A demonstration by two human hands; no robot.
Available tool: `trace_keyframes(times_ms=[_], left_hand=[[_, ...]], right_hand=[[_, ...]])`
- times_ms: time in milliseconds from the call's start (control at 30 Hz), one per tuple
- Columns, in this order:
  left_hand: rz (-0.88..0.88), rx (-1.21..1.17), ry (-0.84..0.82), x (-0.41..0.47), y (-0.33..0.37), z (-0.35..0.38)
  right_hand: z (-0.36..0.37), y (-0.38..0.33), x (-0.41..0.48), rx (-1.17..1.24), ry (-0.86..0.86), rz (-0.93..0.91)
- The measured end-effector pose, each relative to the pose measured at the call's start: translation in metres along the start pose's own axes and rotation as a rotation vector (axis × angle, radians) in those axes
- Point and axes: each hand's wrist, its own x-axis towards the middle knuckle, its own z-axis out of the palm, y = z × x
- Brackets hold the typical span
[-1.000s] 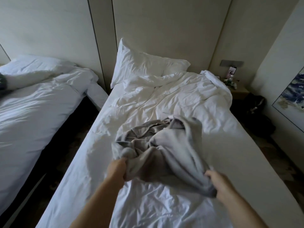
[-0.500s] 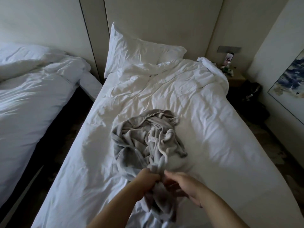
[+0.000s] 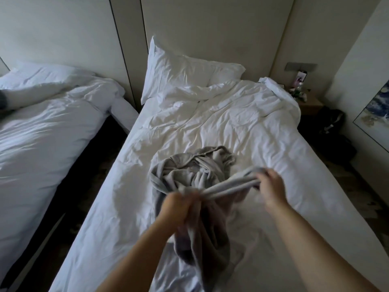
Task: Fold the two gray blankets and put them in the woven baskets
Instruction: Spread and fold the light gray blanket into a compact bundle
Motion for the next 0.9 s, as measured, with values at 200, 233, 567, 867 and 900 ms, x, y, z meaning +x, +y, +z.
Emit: trace_keyframes(times_ms=[200,233,567,867,900], left_hand=[[-0.335,-0.422,0.469,0.014,-0.032,-0.035],[-0.335,-0.417,0.4,0.011,-0.039,-0.033],[-0.658,-0.065,-0.196,-0.006,-0.082,-0.01],[-0.421,-0.051,0.459,0.08,-0.112,0.0],[-0.449,0.044,0.369,0.086,-0.12,0.005]], right_hand=[[-0.038,-0.006,0.013,0.345,0.191,0.007],[-0.032,0.01,0.011,0.208,0.159,0.043],[-0.024,0.142,-0.042,-0.887,-1.038,0.745],[-0.015,0.113,0.052,-0.19,0.425,0.352],[-0.016,0.123,0.057,-0.408,0.25,0.411]])
